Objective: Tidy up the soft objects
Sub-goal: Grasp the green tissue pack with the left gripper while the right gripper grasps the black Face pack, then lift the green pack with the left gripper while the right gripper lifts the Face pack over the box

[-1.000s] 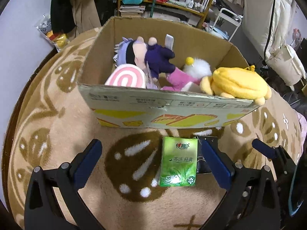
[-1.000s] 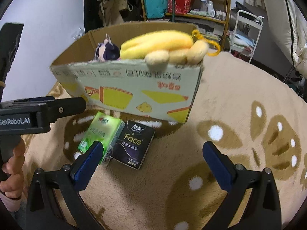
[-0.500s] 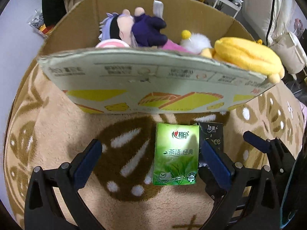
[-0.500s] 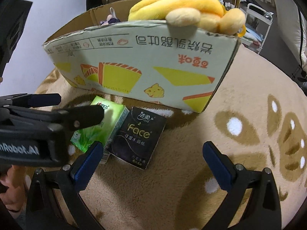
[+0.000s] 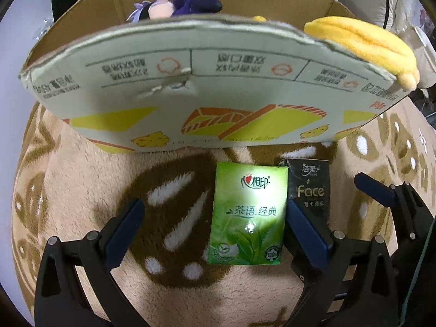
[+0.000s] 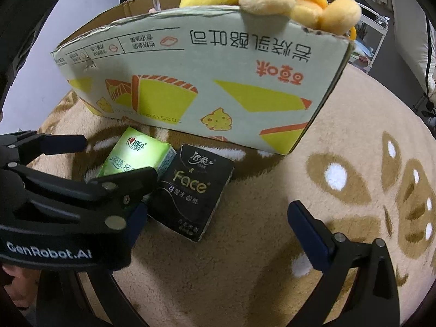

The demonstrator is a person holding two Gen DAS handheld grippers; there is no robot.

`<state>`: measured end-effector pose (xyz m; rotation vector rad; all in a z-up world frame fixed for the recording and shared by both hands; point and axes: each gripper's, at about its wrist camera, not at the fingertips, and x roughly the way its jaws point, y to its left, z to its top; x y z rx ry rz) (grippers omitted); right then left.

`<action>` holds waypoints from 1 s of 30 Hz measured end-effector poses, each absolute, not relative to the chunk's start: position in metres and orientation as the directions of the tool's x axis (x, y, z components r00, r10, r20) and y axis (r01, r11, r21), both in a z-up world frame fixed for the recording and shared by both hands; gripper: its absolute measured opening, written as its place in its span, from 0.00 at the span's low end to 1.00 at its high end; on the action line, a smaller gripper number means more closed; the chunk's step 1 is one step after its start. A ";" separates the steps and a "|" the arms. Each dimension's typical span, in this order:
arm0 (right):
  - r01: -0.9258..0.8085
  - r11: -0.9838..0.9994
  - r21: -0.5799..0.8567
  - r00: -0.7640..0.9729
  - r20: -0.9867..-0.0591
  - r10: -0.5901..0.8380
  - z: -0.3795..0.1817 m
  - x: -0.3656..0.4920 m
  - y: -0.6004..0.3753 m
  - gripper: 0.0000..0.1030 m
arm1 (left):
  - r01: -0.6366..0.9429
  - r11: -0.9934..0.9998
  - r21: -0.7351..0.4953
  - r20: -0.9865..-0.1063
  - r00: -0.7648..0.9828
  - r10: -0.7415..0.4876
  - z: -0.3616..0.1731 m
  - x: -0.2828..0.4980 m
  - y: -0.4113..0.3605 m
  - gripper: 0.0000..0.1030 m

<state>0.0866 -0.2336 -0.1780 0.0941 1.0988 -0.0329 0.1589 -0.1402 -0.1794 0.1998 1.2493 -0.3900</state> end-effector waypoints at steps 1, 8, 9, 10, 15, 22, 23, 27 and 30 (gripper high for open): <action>0.071 0.996 0.061 0.454 -0.891 0.022 -0.179 0.087 -0.232 1.00 | 0.386 0.920 -0.066 -0.950 0.257 -0.176 -0.181 0.160 -0.140 0.99; 0.041 0.998 0.053 0.451 -0.892 0.029 -0.183 0.091 -0.216 0.96 | 0.357 0.927 -0.113 -0.954 0.220 -0.201 -0.188 0.159 -0.136 0.84; 0.039 0.998 0.051 0.451 -0.892 0.028 -0.183 0.092 -0.212 0.93 | 0.360 0.926 -0.116 -0.954 0.219 -0.205 -0.188 0.159 -0.136 0.80; 0.037 0.998 0.052 0.450 -0.893 0.029 -0.183 0.092 -0.211 0.90 | 0.363 0.925 -0.111 -0.953 0.226 -0.203 -0.188 0.158 -0.137 0.76; 0.037 0.997 0.068 0.451 -0.891 0.044 -0.188 0.096 -0.211 0.71 | 0.392 0.915 -0.101 -0.949 0.237 -0.206 -0.184 0.158 -0.136 0.54; 0.048 0.995 0.083 0.465 -0.884 0.051 -0.185 0.096 -0.218 0.57 | 0.394 0.916 -0.075 -0.946 0.261 -0.190 -0.179 0.154 -0.137 0.52; 0.045 0.995 0.084 0.466 -0.883 0.054 -0.185 0.096 -0.217 0.57 | 0.389 0.918 -0.073 -0.946 0.266 -0.188 -0.177 0.150 -0.139 0.51; 0.043 0.992 0.119 0.485 -0.870 0.083 -0.177 0.090 -0.222 0.57 | 0.382 0.922 -0.063 -0.941 0.284 -0.182 -0.171 0.151 -0.132 0.51; 0.042 0.989 0.139 0.503 -0.858 0.099 -0.169 0.087 -0.226 0.56 | 0.377 0.924 -0.062 -0.937 0.297 -0.184 -0.165 0.151 -0.127 0.51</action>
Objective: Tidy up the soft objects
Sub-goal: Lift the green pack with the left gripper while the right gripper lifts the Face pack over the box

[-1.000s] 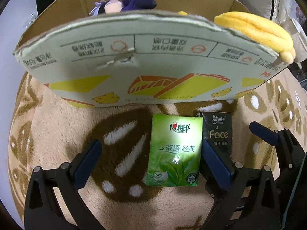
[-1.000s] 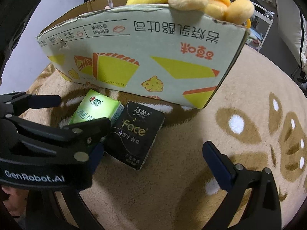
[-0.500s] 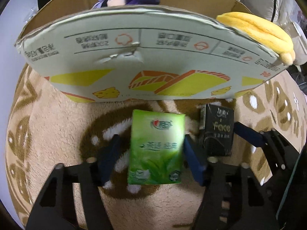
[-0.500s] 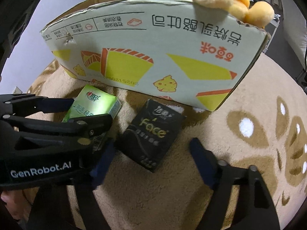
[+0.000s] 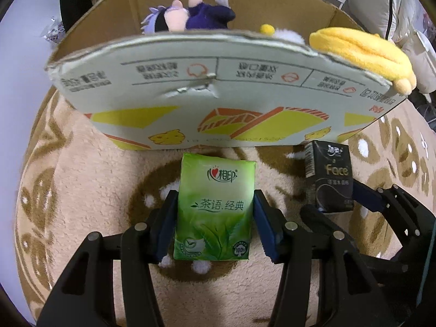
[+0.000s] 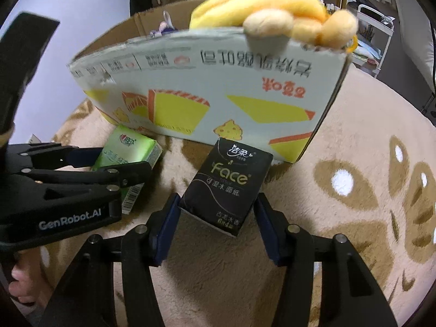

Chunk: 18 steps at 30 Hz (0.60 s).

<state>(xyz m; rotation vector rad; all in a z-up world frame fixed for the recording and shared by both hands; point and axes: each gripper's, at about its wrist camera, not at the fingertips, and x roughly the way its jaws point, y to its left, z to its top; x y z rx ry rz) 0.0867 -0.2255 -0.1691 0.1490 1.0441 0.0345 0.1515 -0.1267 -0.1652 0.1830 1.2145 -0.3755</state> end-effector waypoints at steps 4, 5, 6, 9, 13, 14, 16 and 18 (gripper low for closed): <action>0.051 0.988 0.145 0.523 -0.847 0.097 -0.157 0.075 -0.229 0.56 | 0.360 0.931 -0.061 -0.931 0.316 -0.183 -0.155 0.147 -0.119 0.51; 0.053 0.988 0.147 0.530 -0.843 0.097 -0.155 0.074 -0.232 0.56 | 0.357 0.932 -0.058 -0.928 0.324 -0.182 -0.151 0.145 -0.116 0.51; 0.056 0.987 0.152 0.539 -0.837 0.099 -0.153 0.072 -0.235 0.56 | 0.355 0.933 -0.055 -0.926 0.333 -0.181 -0.148 0.142 -0.114 0.51; 0.067 0.982 0.176 0.575 -0.811 0.106 -0.139 0.062 -0.243 0.56 | 0.363 0.930 -0.056 -0.913 0.359 -0.195 -0.131 0.136 -0.103 0.51; 0.092 0.975 0.204 0.626 -0.773 0.103 -0.120 0.048 -0.255 0.56 | 0.365 0.931 -0.010 -0.883 0.434 -0.180 -0.116 0.124 -0.101 0.51; 0.097 0.973 0.211 0.635 -0.766 0.103 -0.116 0.043 -0.259 0.56 | 0.365 0.931 -0.003 -0.874 0.452 -0.180 -0.111 0.121 -0.100 0.51; 0.103 0.969 0.226 0.658 -0.746 0.104 -0.106 0.034 -0.264 0.56 | 0.364 0.931 0.002 -0.850 0.492 -0.190 -0.101 0.111 -0.100 0.51; 0.107 0.966 0.234 0.680 -0.726 0.101 -0.099 0.028 -0.264 0.56 | 0.361 0.933 0.010 -0.819 0.537 -0.199 -0.090 0.100 -0.102 0.51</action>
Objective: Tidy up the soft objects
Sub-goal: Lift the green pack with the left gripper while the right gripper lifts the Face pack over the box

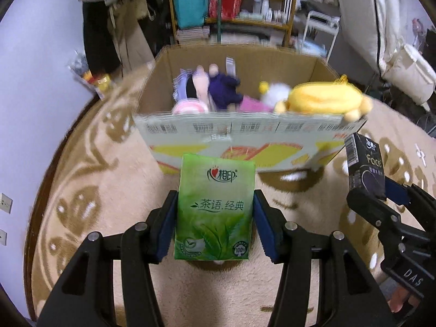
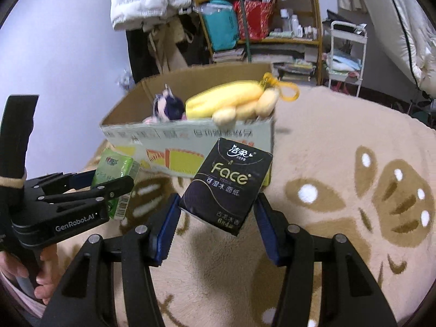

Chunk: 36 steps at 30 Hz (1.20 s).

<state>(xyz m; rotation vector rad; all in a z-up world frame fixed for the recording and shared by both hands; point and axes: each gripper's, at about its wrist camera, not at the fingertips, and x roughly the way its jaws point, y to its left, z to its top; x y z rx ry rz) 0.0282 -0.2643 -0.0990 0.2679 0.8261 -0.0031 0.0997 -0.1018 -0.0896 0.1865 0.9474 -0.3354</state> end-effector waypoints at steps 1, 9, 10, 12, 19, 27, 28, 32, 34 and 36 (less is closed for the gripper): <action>0.104 0.966 0.237 0.693 -0.714 0.101 -0.094 0.025 -0.265 0.56 | 0.358 0.934 0.016 -0.797 0.569 -0.205 -0.082 0.094 -0.100 0.51; 0.074 0.977 0.199 0.762 -0.643 0.073 -0.063 0.014 -0.254 0.56 | 0.314 0.949 0.026 -0.677 0.704 -0.214 -0.044 0.084 -0.088 0.51; 0.070 0.978 0.197 0.769 -0.635 0.073 -0.060 0.015 -0.253 0.56 | 0.307 0.951 0.023 -0.669 0.712 -0.214 -0.040 0.086 -0.085 0.51; 0.063 0.978 0.198 0.784 -0.617 0.074 -0.053 0.016 -0.253 0.56 | 0.295 0.955 0.025 -0.655 0.727 -0.207 -0.031 0.086 -0.084 0.51; 0.053 0.978 0.202 0.834 -0.547 0.068 -0.029 0.032 -0.260 0.56 | 0.304 0.951 0.057 -0.608 0.766 -0.208 -0.015 0.097 -0.085 0.51; 0.046 0.981 0.190 0.862 -0.504 0.057 -0.016 0.065 -0.277 0.56 | 0.318 0.945 0.081 -0.581 0.785 -0.215 -0.009 0.126 -0.099 0.51; 0.042 0.982 0.182 0.865 -0.500 0.056 -0.015 0.070 -0.279 0.56 | 0.322 0.943 0.084 -0.580 0.785 -0.216 -0.010 0.131 -0.101 0.51; 0.032 0.985 0.168 0.860 -0.507 0.059 -0.020 0.084 -0.287 0.56 | 0.318 0.944 0.091 -0.591 0.780 -0.206 -0.019 0.148 -0.107 0.51; 0.038 0.986 0.161 0.851 -0.523 0.053 -0.024 0.091 -0.289 0.56 | 0.313 0.947 0.068 -0.606 0.767 -0.210 -0.025 0.158 -0.106 0.51; 0.034 0.987 0.158 0.843 -0.535 0.056 -0.028 0.098 -0.290 0.56 | 0.311 0.948 0.061 -0.617 0.759 -0.209 -0.030 0.165 -0.106 0.51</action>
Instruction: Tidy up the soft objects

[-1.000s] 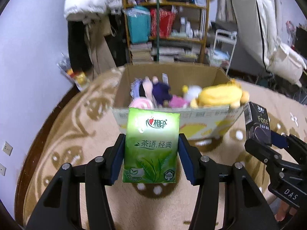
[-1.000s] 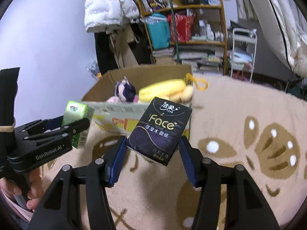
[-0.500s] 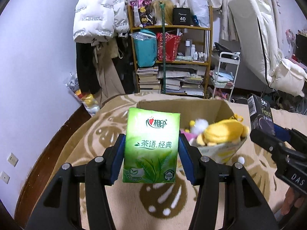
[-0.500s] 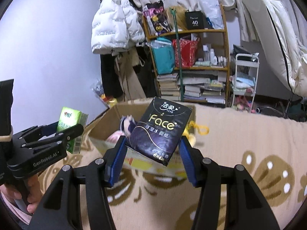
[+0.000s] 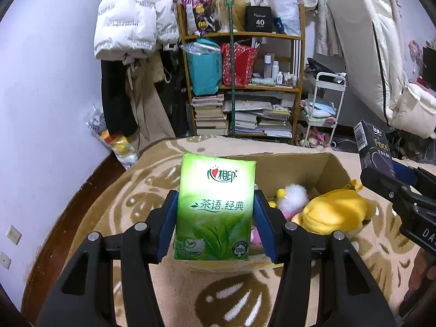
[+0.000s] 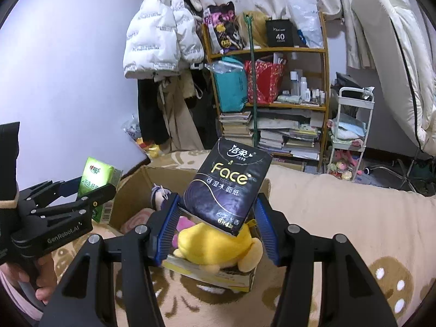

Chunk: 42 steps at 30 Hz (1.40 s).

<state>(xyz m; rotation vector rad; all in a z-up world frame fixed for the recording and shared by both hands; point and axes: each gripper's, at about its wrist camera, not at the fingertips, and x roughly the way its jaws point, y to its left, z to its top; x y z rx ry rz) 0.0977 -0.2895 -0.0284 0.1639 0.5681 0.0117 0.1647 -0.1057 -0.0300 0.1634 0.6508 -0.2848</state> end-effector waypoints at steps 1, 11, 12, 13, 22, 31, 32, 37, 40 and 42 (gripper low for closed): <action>0.033 0.987 0.159 0.840 -0.540 0.059 -0.031 0.101 -0.290 0.56 | 0.310 0.948 0.063 -0.622 0.756 -0.206 -0.032 0.168 -0.106 0.51; 0.006 0.984 0.176 0.799 -0.593 0.101 -0.054 0.120 -0.280 0.57 | 0.300 0.954 0.029 -0.688 0.698 -0.199 -0.055 0.192 -0.102 0.52; 0.004 0.985 0.174 0.798 -0.595 0.102 -0.055 0.120 -0.279 0.57 | 0.299 0.954 0.028 -0.692 0.694 -0.197 -0.057 0.193 -0.102 0.52; 0.000 0.985 0.174 0.796 -0.596 0.105 -0.056 0.120 -0.278 0.57 | 0.296 0.955 0.027 -0.697 0.690 -0.195 -0.059 0.194 -0.102 0.53; 0.006 0.984 0.178 0.794 -0.599 0.104 -0.057 0.114 -0.277 0.57 | 0.286 0.957 0.036 -0.683 0.706 -0.185 -0.056 0.185 -0.098 0.79; 0.038 0.982 0.187 0.815 -0.574 0.077 -0.043 0.095 -0.280 0.65 | 0.263 0.964 0.034 -0.672 0.720 -0.172 -0.044 0.167 -0.085 0.81; 0.040 0.982 0.186 0.818 -0.570 0.075 -0.041 0.092 -0.280 0.65 | 0.262 0.964 0.036 -0.669 0.724 -0.171 -0.043 0.164 -0.084 0.81; 0.047 0.981 0.189 0.833 -0.549 0.066 -0.029 0.076 -0.281 0.75 | 0.250 0.966 0.071 -0.628 0.764 -0.151 -0.031 0.142 -0.079 0.91; 0.055 0.981 0.187 0.843 -0.535 0.055 -0.022 0.066 -0.281 0.78 | 0.251 0.964 0.092 -0.610 0.779 -0.145 -0.023 0.130 -0.079 0.91; 0.054 0.980 0.190 0.851 -0.523 0.054 -0.016 0.059 -0.281 0.85 | 0.248 0.964 0.097 -0.600 0.787 -0.142 -0.018 0.122 -0.078 0.91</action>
